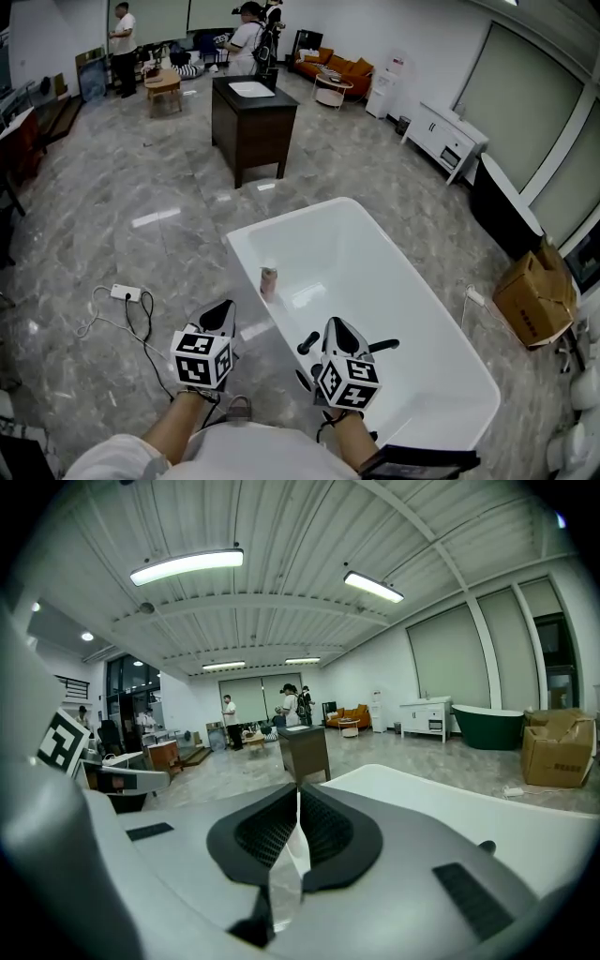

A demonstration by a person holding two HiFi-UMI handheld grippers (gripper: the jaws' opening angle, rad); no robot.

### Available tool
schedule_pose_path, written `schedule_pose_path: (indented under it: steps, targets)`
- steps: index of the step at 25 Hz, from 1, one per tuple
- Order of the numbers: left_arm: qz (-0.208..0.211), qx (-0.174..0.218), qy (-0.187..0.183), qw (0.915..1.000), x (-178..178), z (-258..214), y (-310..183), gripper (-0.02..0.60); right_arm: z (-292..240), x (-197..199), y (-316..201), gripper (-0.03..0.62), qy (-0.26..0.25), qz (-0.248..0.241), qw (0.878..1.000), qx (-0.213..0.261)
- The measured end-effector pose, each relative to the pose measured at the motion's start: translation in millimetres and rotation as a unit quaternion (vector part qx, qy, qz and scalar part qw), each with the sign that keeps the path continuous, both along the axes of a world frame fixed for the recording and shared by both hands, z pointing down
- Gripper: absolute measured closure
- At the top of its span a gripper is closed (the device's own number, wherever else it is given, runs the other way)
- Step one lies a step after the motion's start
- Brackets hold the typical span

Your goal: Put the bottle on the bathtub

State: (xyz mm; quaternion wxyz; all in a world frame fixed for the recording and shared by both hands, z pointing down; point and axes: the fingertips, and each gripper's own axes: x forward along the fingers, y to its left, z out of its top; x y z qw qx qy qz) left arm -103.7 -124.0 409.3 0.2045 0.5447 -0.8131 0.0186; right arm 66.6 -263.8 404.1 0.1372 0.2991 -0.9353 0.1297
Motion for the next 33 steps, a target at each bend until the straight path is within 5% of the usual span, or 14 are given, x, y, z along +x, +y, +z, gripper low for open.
schedule_pose_path:
  steps: [33]
  targets:
    - [-0.007, -0.023, 0.003, 0.9997, -5, 20, 2, 0.565, 8, -6, -9, 0.568, 0.015, 0.008, 1.000, -0.007]
